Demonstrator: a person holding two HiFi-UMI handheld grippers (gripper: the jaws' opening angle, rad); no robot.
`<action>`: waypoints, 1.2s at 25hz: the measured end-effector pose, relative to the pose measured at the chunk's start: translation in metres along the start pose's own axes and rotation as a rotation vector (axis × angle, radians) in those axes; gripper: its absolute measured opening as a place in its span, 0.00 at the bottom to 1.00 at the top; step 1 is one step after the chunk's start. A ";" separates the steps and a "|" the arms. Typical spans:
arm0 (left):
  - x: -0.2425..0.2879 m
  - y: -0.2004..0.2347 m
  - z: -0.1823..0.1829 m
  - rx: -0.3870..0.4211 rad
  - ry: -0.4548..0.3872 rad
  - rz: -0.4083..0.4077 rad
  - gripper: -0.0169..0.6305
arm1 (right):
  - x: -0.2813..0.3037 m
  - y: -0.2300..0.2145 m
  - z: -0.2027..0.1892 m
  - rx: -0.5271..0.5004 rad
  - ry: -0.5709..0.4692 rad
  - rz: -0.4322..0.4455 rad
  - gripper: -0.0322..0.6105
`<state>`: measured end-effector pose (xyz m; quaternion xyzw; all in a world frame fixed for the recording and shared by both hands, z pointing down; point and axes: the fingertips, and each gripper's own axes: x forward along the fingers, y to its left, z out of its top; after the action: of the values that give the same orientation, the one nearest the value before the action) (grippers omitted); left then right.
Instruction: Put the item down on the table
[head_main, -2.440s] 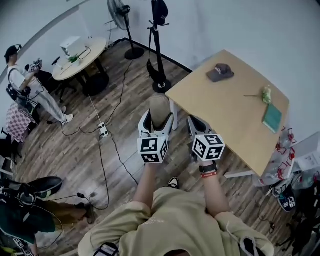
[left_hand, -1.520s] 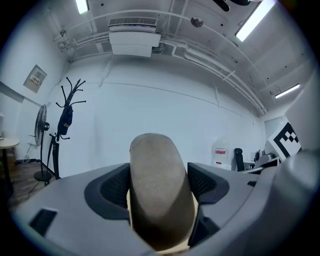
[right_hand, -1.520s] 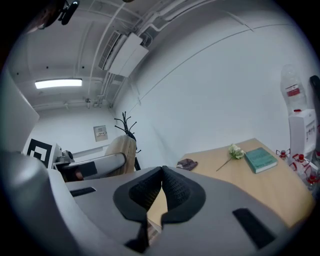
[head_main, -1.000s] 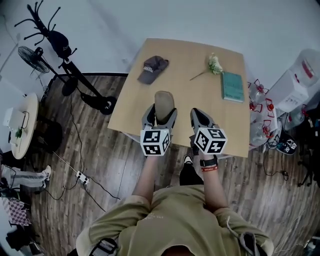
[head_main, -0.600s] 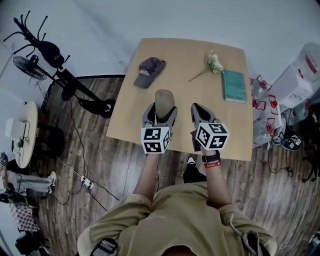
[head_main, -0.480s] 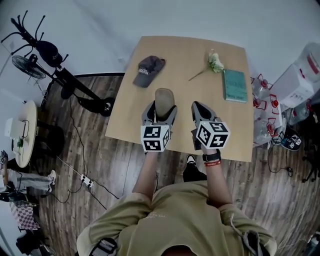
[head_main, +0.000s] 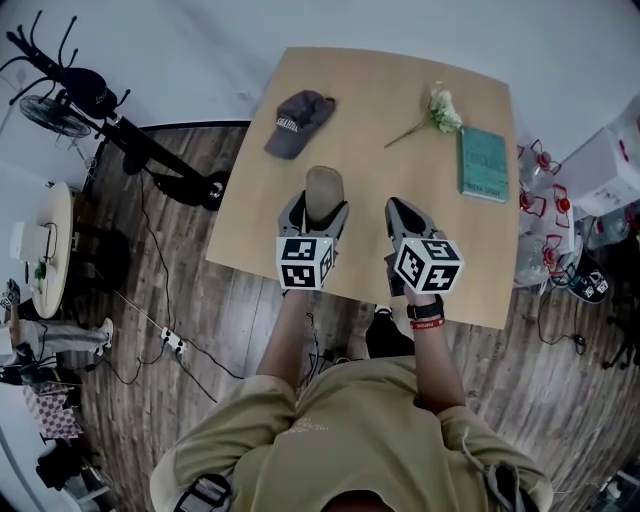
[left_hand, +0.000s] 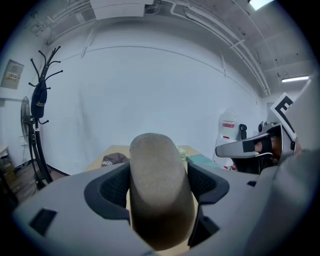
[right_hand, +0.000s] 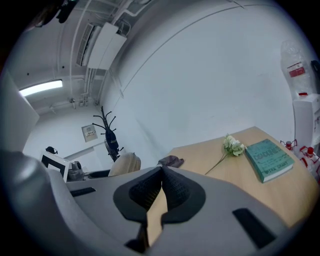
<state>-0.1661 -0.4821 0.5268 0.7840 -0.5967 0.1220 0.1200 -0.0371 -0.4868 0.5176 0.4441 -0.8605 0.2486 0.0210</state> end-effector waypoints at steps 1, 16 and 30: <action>0.005 0.003 -0.004 -0.010 0.006 0.004 0.59 | 0.004 -0.005 -0.003 0.003 0.009 0.001 0.08; 0.095 0.019 -0.066 -0.003 0.160 -0.019 0.59 | 0.064 -0.060 -0.030 0.022 0.125 0.019 0.08; 0.155 0.028 -0.133 0.015 0.323 -0.058 0.59 | 0.091 -0.090 -0.058 0.027 0.206 0.024 0.08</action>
<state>-0.1599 -0.5854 0.7055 0.7721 -0.5457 0.2473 0.2121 -0.0329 -0.5725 0.6289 0.4060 -0.8557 0.3047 0.1005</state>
